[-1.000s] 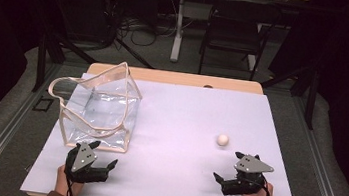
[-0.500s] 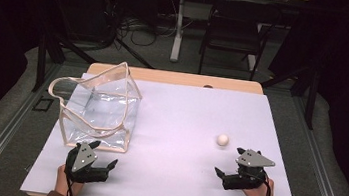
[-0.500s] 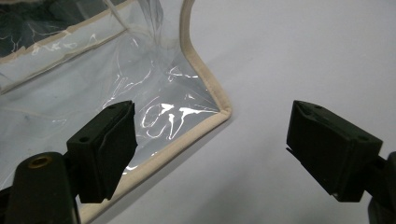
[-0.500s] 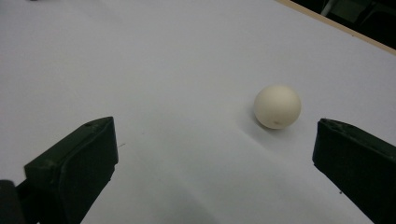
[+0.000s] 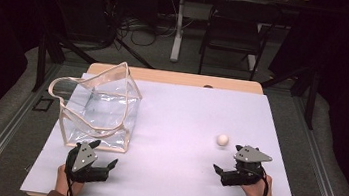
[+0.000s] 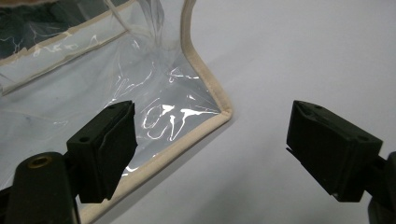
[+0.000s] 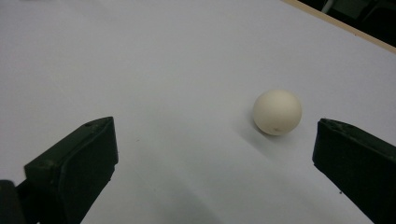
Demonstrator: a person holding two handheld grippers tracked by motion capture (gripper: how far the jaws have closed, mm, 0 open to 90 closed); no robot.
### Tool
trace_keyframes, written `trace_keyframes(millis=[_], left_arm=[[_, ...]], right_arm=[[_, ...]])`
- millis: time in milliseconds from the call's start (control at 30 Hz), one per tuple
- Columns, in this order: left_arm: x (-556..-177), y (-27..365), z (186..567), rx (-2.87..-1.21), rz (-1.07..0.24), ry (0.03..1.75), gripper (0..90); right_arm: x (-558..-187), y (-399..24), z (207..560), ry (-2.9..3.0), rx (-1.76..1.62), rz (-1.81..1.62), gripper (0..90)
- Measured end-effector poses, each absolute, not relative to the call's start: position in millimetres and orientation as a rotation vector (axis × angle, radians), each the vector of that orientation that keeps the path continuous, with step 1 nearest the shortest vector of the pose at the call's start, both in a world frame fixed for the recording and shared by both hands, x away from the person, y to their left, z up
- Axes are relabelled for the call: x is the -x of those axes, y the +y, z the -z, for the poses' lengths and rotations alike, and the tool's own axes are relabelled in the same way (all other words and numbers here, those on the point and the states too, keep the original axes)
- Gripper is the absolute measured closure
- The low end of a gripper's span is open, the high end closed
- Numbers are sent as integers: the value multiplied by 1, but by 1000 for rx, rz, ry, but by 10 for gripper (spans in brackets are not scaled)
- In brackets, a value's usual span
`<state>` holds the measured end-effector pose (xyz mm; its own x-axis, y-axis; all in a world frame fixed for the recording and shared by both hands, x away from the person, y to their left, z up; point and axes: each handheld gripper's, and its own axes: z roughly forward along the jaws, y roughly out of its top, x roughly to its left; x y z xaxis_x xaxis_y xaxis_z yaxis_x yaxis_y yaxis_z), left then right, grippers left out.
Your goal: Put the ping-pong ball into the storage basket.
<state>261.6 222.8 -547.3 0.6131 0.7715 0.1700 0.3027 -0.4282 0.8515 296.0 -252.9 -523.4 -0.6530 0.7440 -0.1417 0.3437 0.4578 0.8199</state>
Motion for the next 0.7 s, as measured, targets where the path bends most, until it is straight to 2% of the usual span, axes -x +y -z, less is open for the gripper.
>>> trace_keyframes(millis=[700], left_arm=[[-263,222,549,-2002,-707,852,162]], right_arm=[[-313,-254,515,2223,-925,-1088,0]])
